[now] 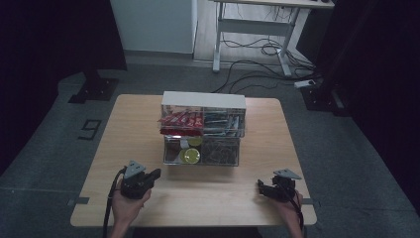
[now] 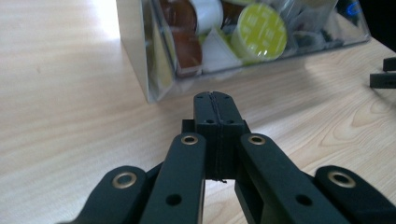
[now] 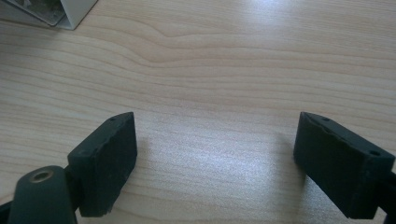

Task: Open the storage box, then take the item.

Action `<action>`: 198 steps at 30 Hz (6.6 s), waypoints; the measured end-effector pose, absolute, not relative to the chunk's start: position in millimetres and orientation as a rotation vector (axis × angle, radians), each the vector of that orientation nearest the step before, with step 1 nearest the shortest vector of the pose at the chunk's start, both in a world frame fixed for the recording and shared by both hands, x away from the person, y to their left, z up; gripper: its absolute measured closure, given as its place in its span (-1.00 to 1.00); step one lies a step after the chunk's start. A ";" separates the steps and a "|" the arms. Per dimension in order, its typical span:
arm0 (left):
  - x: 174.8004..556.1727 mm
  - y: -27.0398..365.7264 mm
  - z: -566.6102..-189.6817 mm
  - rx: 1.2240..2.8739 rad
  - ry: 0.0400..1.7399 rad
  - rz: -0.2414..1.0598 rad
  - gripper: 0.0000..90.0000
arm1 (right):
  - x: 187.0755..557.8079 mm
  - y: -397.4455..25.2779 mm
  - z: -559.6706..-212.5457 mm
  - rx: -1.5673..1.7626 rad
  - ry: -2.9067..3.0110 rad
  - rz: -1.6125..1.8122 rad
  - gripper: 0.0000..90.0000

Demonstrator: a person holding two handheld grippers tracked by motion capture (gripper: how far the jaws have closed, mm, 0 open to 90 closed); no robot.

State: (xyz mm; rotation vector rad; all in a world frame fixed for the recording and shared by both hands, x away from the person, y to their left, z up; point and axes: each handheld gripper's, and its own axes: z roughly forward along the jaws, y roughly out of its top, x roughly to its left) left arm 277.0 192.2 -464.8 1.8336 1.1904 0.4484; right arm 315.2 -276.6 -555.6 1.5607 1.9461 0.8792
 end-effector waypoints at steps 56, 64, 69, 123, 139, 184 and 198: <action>322.8 148.3 -367.6 1.824 1.019 0.350 1.00 | 315.1 -284.2 -555.5 1.591 1.908 0.866 -0.66; 333.8 142.8 -358.9 1.828 1.018 0.351 1.00 | 315.1 -284.8 -555.3 1.599 1.902 0.860 -0.66; 340.6 143.1 -357.7 1.823 1.028 0.337 1.00 | 315.1 -284.7 -555.3 1.601 1.900 0.860 -0.66; 370.8 139.3 -307.3 1.711 1.049 0.352 1.00 | 315.1 -290.3 -555.3 1.608 1.877 0.861 -0.56; 369.6 139.8 -308.1 1.715 1.044 0.356 1.00 | 312.5 -289.0 -550.7 1.607 1.875 0.907 -0.50; 380.6 130.1 -319.6 1.762 1.029 0.347 1.00 | 334.3 -203.6 -386.3 1.221 1.843 1.296 0.17; 380.6 130.8 -319.1 1.757 1.030 0.341 1.00 | 346.4 -191.3 -371.4 1.198 1.848 1.307 0.27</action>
